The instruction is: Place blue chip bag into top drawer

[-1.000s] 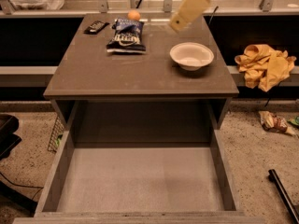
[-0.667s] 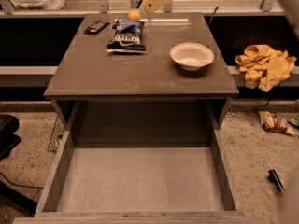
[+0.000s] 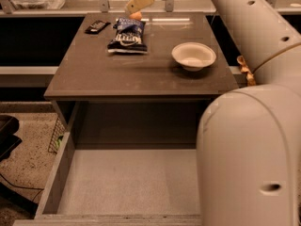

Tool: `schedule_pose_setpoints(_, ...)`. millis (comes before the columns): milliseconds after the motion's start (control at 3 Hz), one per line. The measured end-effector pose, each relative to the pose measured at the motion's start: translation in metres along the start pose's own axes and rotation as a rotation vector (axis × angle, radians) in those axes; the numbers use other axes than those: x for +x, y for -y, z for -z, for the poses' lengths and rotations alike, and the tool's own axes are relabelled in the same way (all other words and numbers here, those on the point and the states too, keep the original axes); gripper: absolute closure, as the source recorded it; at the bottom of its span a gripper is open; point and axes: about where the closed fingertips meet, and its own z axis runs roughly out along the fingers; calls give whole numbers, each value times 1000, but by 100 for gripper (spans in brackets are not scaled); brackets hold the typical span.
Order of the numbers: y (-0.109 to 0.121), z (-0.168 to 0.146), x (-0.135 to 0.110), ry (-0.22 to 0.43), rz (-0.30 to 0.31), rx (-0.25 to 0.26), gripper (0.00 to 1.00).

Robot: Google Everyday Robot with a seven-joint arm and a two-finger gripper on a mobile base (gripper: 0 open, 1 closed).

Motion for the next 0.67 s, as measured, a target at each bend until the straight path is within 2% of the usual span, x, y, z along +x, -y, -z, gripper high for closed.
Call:
schedule_pose_setpoints(333,1,-4,2,-4,-60,2,0)
schedule_pose_setpoints(667,-5,-22,5,-29,-9,-4,0)
